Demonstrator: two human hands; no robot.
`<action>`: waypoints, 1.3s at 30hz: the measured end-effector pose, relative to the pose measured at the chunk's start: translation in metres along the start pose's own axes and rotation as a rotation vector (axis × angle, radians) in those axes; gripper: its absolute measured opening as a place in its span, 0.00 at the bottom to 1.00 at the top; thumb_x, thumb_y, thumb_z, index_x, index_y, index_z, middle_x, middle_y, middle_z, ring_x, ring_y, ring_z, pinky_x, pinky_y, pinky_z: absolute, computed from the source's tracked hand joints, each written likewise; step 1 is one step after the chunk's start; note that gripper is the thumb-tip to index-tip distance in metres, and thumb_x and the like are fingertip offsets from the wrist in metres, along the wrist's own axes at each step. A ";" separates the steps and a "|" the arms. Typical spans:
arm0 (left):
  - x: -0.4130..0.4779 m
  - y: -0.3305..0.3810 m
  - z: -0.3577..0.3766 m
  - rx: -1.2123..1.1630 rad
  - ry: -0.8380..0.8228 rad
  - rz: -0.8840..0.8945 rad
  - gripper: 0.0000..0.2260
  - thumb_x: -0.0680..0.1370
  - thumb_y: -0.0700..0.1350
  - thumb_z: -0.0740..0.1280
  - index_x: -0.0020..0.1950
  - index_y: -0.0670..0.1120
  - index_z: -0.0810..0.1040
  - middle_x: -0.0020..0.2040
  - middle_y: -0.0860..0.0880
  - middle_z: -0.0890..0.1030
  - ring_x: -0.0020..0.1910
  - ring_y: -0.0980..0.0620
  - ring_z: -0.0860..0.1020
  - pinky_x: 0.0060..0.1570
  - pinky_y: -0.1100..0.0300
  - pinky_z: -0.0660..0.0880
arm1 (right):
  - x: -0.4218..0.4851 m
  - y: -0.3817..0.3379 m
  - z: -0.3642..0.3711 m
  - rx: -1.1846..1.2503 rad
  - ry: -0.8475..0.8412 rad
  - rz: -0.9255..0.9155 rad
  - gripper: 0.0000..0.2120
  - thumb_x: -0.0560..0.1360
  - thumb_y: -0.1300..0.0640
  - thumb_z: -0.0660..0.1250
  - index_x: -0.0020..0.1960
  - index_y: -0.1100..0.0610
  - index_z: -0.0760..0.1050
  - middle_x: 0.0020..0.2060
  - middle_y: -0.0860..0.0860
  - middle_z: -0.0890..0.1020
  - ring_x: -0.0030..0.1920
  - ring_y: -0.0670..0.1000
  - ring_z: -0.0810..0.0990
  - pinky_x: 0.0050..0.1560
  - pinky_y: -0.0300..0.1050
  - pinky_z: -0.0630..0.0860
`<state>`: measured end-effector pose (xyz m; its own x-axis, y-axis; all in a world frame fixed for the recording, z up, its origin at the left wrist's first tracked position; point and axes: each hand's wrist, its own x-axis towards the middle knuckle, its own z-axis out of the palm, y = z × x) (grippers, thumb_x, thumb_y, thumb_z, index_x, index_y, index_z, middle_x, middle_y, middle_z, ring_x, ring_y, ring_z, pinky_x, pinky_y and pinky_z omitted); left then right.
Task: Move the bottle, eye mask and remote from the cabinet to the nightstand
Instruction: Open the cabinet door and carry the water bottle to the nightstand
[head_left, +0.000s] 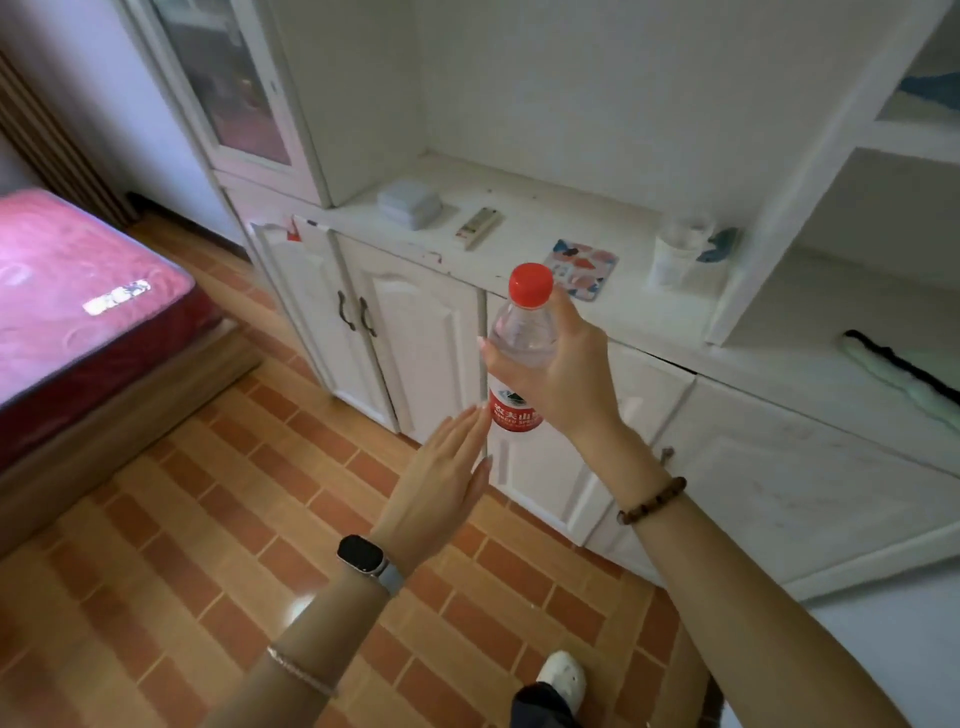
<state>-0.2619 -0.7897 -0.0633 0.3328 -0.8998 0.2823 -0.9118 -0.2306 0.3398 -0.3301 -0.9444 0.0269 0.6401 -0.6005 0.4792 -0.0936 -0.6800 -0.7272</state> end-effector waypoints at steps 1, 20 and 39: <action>-0.017 -0.007 -0.008 0.014 0.009 -0.034 0.24 0.82 0.51 0.51 0.77 0.44 0.56 0.74 0.45 0.65 0.73 0.50 0.61 0.73 0.58 0.49 | -0.006 -0.013 0.014 0.011 -0.029 -0.016 0.23 0.68 0.42 0.73 0.56 0.51 0.71 0.45 0.43 0.79 0.45 0.43 0.80 0.47 0.35 0.78; -0.302 -0.078 -0.110 0.126 0.300 -0.759 0.25 0.81 0.52 0.51 0.77 0.45 0.54 0.75 0.48 0.61 0.74 0.58 0.55 0.73 0.59 0.53 | -0.124 -0.229 0.252 0.329 -0.516 -0.424 0.24 0.67 0.42 0.74 0.54 0.54 0.72 0.44 0.44 0.77 0.44 0.44 0.78 0.48 0.40 0.79; -0.371 -0.167 -0.176 0.327 0.500 -1.315 0.26 0.81 0.50 0.55 0.77 0.46 0.52 0.74 0.47 0.65 0.71 0.50 0.65 0.70 0.57 0.62 | -0.125 -0.363 0.442 0.727 -1.096 -0.698 0.22 0.68 0.42 0.73 0.55 0.54 0.72 0.45 0.48 0.81 0.45 0.47 0.81 0.46 0.48 0.81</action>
<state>-0.1905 -0.3519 -0.0670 0.9440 0.2327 0.2339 0.1254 -0.9087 0.3982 -0.0393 -0.4366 0.0133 0.6661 0.5816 0.4669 0.6466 -0.1384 -0.7502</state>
